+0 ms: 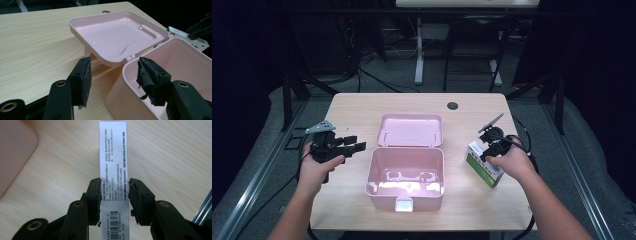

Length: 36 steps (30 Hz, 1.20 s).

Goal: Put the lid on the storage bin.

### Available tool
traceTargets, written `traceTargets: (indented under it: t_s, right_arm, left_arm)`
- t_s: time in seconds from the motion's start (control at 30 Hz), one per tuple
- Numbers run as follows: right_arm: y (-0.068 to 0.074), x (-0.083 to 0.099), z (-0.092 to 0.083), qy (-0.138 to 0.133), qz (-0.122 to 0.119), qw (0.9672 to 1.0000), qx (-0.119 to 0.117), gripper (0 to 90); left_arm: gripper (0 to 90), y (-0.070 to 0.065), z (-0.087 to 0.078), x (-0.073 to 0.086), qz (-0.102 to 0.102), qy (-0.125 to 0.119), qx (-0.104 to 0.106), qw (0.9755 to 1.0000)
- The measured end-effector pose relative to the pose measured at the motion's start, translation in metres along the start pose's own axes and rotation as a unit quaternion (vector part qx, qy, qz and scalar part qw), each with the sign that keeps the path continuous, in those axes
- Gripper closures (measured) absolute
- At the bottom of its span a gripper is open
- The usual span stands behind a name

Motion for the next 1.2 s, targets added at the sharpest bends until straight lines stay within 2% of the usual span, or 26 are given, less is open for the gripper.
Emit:
traceTargets:
  t_s: [0.07, 0.1, 0.2, 0.23, 0.33, 0.37, 0.43, 0.67, 0.8, 0.83, 0.93, 1.2]
  right_arm:
    - [0.0, 0.001, -0.001, 0.002, 0.001, 1.0, -0.001, 62.5]
    - [0.0, 0.002, -0.005, 0.01, 0.004, 0.9999, -0.008, 71.1]
    - [-0.001, 0.0, -0.01, 0.021, 0.005, 0.9997, -0.005, 66.8]
    - [-0.001, 0.0, -0.01, 0.038, 0.006, 0.9992, -0.008, 62.9]
    - [-0.002, -0.002, -0.007, 0.043, 0.004, 0.9991, -0.004, 58.4]
    - [-0.004, -0.004, -0.003, 0.054, 0.005, 0.9985, -0.005, 56.7]
    - [-0.004, -0.006, 0.001, 0.054, 0.005, 0.9985, -0.01, 55.6]
    - [-0.004, -0.013, 0.012, 0.085, 0.002, 0.9963, -0.009, 53.3]
    - [-0.004, -0.014, 0.017, 0.095, 0.003, 0.9955, -0.009, 53.3]
    - [-0.003, -0.015, 0.021, 0.105, 0.002, 0.9944, -0.006, 53.8]
    - [-0.002, -0.014, 0.027, 0.114, -0.007, 0.9935, -0.005, 54.1]
    - [-0.001, -0.012, 0.035, 0.131, -0.007, 0.9914, -0.004, 56.1]
  left_arm:
    - [45.0, 0.0, 0.0, 0.0, 0.0, 0.0, 0.0, 1.0]
    - [45.1, 0.0, 0.0, 0.0, -0.001, -0.001, 0.0, 1.0]
    - [45.0, 0.0, 0.0, 0.0, 0.0, 0.0, 0.0, 1.0]
    - [45.0, 0.0, 0.0, 0.0, 0.001, 0.002, 0.0, 1.0]
    - [45.0, -0.001, 0.0, 0.0, 0.0, 0.001, 0.001, 1.0]
    - [45.0, 0.0, 0.0, 0.0, -0.001, 0.0, 0.001, 1.0]
    - [45.0, 0.001, -0.001, 0.0, -0.001, 0.006, 0.001, 1.0]
    - [44.9, 0.001, 0.001, 0.001, -0.004, 0.003, 0.001, 1.0]
    - [44.8, 0.002, 0.0, 0.001, -0.005, 0.004, 0.002, 1.0]
    - [44.9, 0.002, 0.0, 0.001, -0.004, 0.004, 0.0, 1.0]
    - [44.8, 0.003, 0.0, 0.002, -0.005, 0.004, 0.0, 1.0]
    - [44.7, 0.004, 0.0, 0.002, -0.005, 0.005, 0.0, 1.0]
Point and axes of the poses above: each handheld gripper's, and its own axes: z roughly forward along the jaws, x roughly out of its underside, y roughly to its left, the point moved 3 cm from there along z, roughly forward along the jaws, and after that the axes turned 9 degrees about z, right-handed, at the moved point
